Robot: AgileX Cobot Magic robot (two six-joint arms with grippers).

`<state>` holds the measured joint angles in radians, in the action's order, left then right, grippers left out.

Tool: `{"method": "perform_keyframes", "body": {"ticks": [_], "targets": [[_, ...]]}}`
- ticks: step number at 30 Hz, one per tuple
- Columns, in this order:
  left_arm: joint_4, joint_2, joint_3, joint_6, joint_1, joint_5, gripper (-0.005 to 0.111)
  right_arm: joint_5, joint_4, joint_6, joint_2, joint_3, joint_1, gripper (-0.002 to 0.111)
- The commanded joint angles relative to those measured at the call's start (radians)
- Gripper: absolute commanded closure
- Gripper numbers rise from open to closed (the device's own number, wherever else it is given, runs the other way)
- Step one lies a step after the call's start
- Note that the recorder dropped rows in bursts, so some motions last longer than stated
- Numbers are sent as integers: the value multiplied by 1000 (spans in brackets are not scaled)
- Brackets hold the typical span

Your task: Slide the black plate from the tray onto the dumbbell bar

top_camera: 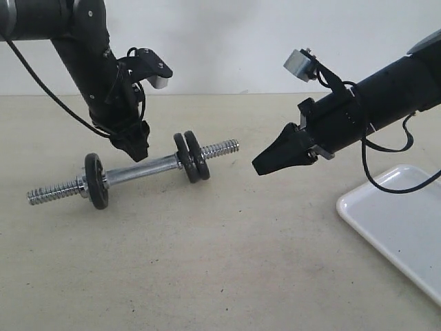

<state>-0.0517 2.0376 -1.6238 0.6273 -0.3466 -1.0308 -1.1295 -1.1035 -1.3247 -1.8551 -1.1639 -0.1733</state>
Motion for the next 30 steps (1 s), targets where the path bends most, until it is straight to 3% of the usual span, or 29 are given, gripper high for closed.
{"method": "perform_keyframes", "body": {"ticks": [1, 9, 15, 24, 27, 28, 29, 30], "targets": [[-63, -17, 18, 24, -19, -80, 54, -25, -12, -7, 9, 5, 3, 109], [2, 2, 160, 22, -98, 60, 54, -92, -14, -7, 11, 5, -22, 109], [209, 44, 257, -103, -143, 218, 54, -87, 27, -7, 70, 5, -57, 109], [84, 69, 277, -164, -143, 254, 59, -77, 47, 10, 263, 5, -57, 109], [29, 69, 277, -191, -143, 267, 69, -48, 106, 54, 337, 5, -57, 109], [-1, 69, 277, -209, -143, 267, 81, -3, 174, 115, 382, 5, -57, 109], [-10, 69, 277, -222, -143, 267, 87, 25, 218, 145, 399, 5, -57, 109], [-31, 69, 277, -257, -143, 263, 102, 72, 312, 228, 434, 5, -57, 109]]}}
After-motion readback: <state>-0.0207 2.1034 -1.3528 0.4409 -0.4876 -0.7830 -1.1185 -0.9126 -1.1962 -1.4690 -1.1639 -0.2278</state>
